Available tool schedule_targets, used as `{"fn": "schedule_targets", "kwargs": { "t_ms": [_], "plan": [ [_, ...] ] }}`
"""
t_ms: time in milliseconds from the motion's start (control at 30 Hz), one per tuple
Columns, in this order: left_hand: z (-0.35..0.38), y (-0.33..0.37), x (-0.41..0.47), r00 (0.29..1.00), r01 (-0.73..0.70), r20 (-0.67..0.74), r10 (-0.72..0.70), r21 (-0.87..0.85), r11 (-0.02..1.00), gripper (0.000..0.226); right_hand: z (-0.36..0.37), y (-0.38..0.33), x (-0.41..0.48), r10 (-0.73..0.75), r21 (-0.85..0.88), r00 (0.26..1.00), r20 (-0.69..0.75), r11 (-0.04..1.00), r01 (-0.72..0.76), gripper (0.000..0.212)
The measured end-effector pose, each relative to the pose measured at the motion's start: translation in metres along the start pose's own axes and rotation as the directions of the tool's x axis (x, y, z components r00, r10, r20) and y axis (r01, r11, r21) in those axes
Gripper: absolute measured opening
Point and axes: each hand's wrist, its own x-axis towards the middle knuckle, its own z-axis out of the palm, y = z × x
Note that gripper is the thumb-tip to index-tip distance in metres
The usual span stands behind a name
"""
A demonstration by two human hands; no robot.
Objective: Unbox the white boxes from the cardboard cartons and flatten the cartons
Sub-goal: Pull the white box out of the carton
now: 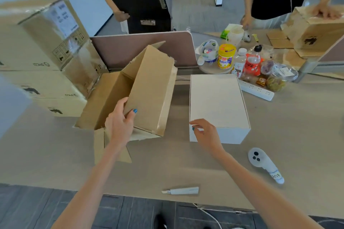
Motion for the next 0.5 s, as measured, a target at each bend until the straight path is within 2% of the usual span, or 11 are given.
{"fn": "schedule_targets", "kwargs": {
  "t_ms": [67,200,367,433,500],
  "plan": [
    [-0.018,-0.004,0.011,0.997,0.071,0.031,-0.066,-0.219,0.973,0.042,0.006,-0.004,0.002,0.121,0.087,0.993,0.001,0.989,-0.121,0.023],
    [-0.053,0.0,0.024,0.986,0.168,0.098,-0.137,-0.556,0.814,0.04,0.02,-0.012,0.008,0.269,0.208,0.962,0.051,0.939,-0.273,0.017],
    [-0.076,-0.013,0.04,0.957,0.287,0.193,-0.217,-0.742,0.606,0.032,0.037,-0.037,0.014,0.359,0.38,0.922,0.145,0.84,-0.387,0.009],
    [-0.083,-0.025,0.043,0.934,0.35,0.258,-0.246,-0.798,0.49,0.028,0.043,-0.047,0.017,0.39,0.412,0.903,0.181,0.803,-0.43,0.019],
    [-0.088,-0.037,0.045,0.908,0.414,0.351,-0.227,-0.832,0.369,0.028,0.047,-0.053,0.018,0.43,0.452,0.882,0.194,0.759,-0.469,0.02]
  ]
}}
